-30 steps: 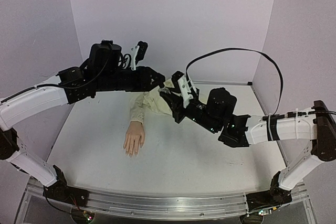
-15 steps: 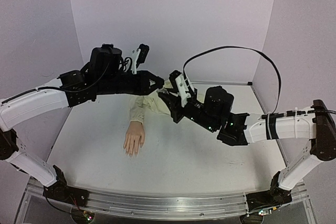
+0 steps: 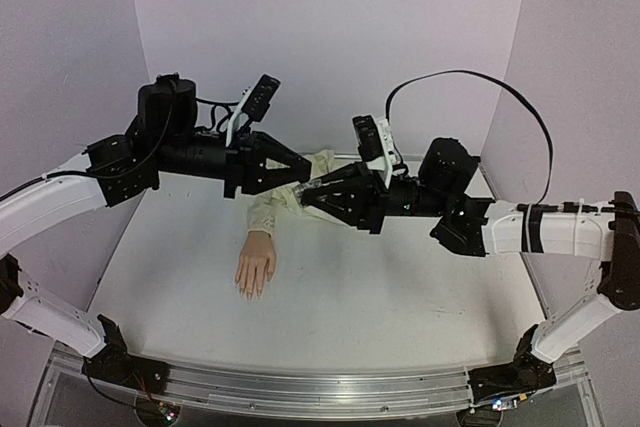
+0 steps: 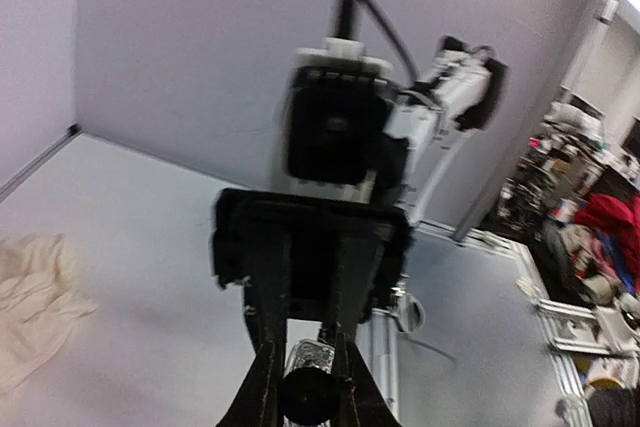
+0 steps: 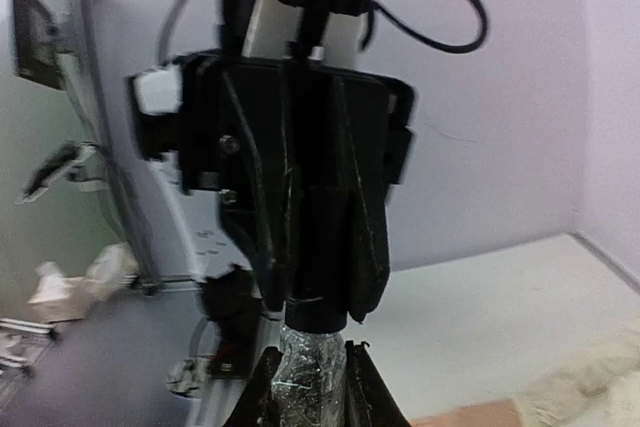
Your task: Paint the nails
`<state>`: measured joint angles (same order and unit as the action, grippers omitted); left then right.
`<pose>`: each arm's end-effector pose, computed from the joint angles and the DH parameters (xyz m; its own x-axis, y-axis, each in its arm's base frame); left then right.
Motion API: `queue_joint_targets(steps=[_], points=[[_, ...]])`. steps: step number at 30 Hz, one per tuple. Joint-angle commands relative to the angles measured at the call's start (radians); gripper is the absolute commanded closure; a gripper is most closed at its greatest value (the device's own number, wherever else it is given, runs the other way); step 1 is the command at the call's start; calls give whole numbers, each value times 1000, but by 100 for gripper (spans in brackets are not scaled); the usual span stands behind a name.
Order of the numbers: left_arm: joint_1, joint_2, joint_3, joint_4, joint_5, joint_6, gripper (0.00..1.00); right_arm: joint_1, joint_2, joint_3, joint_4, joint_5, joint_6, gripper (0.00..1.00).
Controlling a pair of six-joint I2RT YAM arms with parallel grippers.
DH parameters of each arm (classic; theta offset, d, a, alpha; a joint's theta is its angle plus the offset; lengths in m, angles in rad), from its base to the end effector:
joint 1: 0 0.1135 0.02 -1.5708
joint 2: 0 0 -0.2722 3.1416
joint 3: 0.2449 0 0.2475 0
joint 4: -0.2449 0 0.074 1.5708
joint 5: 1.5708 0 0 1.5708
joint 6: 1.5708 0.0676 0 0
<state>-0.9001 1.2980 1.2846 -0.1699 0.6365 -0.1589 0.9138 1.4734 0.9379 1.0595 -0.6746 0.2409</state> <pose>0.1635 -0.2708 0.4090 -0.2690 0.1343 -0.9537 0.9628 0.0640 -0.2626 0.1745 0.2954 0.3769 0.0704 0.3964 -0.9154 -0.9942 -0.0472 -0.0969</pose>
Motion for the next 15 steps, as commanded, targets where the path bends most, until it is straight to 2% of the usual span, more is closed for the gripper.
queue_joint_targets(steps=[1,5,9,13,14,15], points=[[-71,32,-6,12,499,111,100,14,7,124,446,-303,326,100],[-69,60,5,9,597,136,100,14,28,127,493,-318,398,100],[-54,61,6,0,601,142,100,11,27,103,492,-300,390,100],[-46,12,2,-49,466,180,99,-2,0,46,491,-246,334,100],[-46,-2,0,-58,423,187,95,-7,-10,29,490,-231,318,100],[-47,-21,-3,-63,356,181,86,-13,-18,16,485,-212,299,100]])
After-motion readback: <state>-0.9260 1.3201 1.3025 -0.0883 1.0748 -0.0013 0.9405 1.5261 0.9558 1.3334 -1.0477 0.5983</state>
